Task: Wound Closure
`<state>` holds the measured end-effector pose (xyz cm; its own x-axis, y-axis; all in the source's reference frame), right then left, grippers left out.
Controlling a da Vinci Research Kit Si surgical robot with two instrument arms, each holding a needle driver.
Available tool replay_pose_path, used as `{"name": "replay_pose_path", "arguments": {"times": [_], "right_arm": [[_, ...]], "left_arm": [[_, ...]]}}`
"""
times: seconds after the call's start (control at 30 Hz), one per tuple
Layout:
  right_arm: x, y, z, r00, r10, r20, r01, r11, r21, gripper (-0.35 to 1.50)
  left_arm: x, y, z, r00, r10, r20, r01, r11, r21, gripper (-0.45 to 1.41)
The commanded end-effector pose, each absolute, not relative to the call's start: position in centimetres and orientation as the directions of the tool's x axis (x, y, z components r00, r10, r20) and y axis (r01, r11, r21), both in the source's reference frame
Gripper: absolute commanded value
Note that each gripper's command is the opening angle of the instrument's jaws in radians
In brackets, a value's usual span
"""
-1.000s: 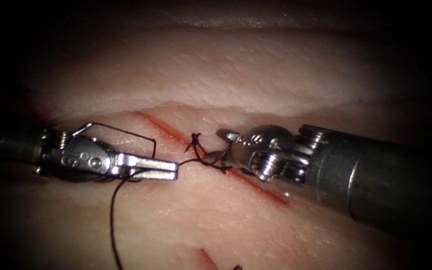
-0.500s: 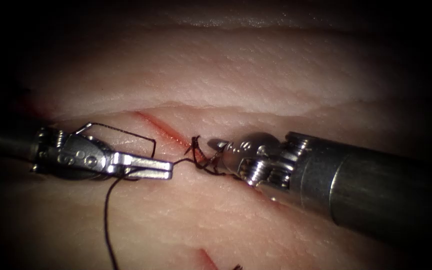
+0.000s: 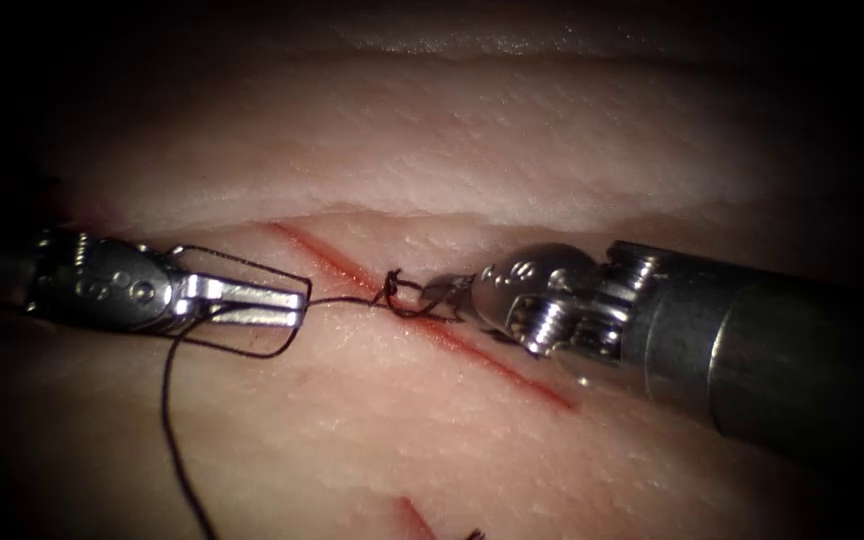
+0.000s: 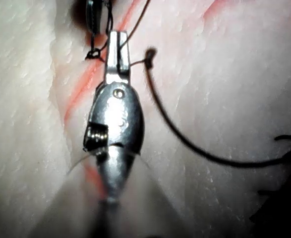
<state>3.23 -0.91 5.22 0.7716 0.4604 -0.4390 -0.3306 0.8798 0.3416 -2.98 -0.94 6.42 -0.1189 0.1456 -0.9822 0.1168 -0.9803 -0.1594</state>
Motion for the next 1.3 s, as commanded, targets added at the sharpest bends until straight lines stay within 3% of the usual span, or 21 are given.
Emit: {"name": "replay_pose_path", "arguments": {"times": [0.03, 0.83, 1.03, 1.3], "right_arm": [[3.32, -0.8, 5.2, 0.77, 0.45, -0.453, -0.326, 0.887, 0.328, -0.35], [3.54, -1.0, 5.1, 0.744, 0.41, -0.528, -0.29, 0.91, 0.298, -0.35], [3.61, -1.3, 5.1, 0.735, 0.39, -0.554, -0.266, 0.918, 0.293, -0.35], [3.7, -1.5, 5.0, 0.729, 0.375, -0.573, -0.248, 0.925, 0.289, -0.35]], "left_arm": [[-3.04, -0.9, 6.5, -0.126, 0.145, -0.981, 0.116, -0.98, -0.16, -0.45], [-3.43, 0.6, 7.4, -0.331, 0.239, -0.913, 0.077, -0.957, -0.278, -0.45], [-3.46, 1.4, 7.5, -0.309, 0.257, -0.916, -0.056, -0.966, -0.252, -0.45], [-3.64, 1.7, 7.7, -0.316, 0.23, -0.92, -0.137, -0.971, -0.196, -0.45]]}}
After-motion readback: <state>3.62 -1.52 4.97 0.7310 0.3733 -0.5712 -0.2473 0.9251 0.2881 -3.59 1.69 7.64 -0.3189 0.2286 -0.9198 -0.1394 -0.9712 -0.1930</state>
